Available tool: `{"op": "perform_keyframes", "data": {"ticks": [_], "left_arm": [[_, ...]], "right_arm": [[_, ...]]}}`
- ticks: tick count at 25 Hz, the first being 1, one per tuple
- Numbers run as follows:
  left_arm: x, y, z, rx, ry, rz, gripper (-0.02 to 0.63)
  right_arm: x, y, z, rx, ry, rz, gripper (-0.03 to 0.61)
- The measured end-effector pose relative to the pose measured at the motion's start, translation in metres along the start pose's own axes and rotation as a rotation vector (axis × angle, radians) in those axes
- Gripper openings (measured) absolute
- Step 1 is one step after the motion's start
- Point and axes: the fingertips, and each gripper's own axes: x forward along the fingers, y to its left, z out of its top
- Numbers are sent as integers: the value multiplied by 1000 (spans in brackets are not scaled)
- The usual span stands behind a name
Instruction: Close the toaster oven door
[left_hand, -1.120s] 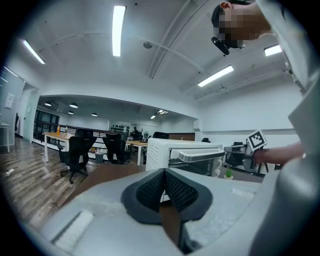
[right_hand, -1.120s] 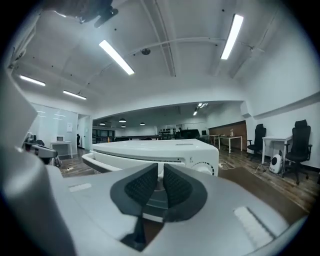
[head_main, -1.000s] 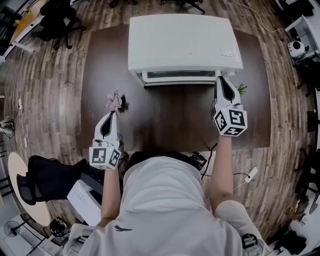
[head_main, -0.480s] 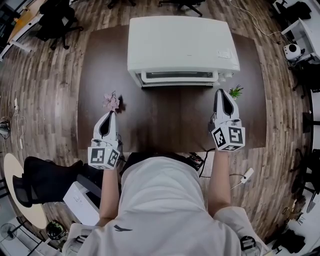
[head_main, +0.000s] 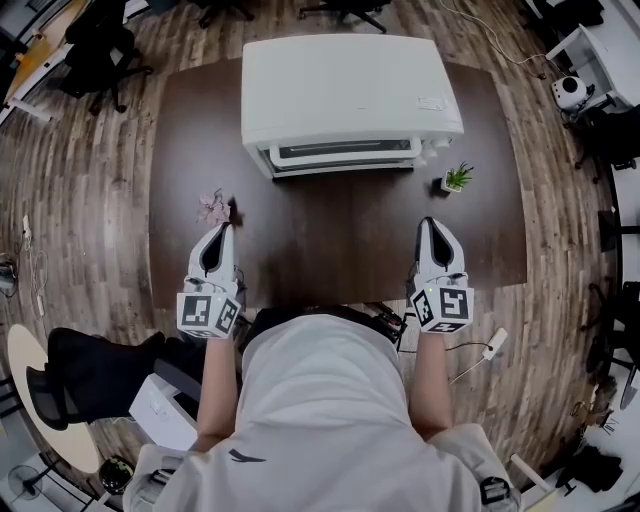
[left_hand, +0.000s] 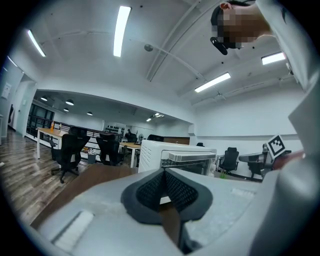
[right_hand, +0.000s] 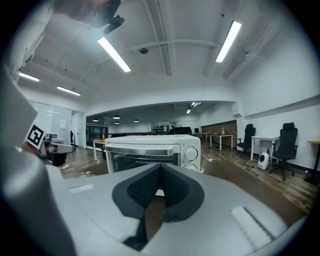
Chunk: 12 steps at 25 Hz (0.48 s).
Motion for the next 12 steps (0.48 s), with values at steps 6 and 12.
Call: {"op": "perform_keyframes", "data": {"ticks": [6,12], "left_arm": [[-1,-1,1,1,-4,-2,2],[-5,4,1,-1,-7,14,2]], "right_arm": [[1,2,3,4,-4,5,0],[5,7,2,5,2,21,0]]}}
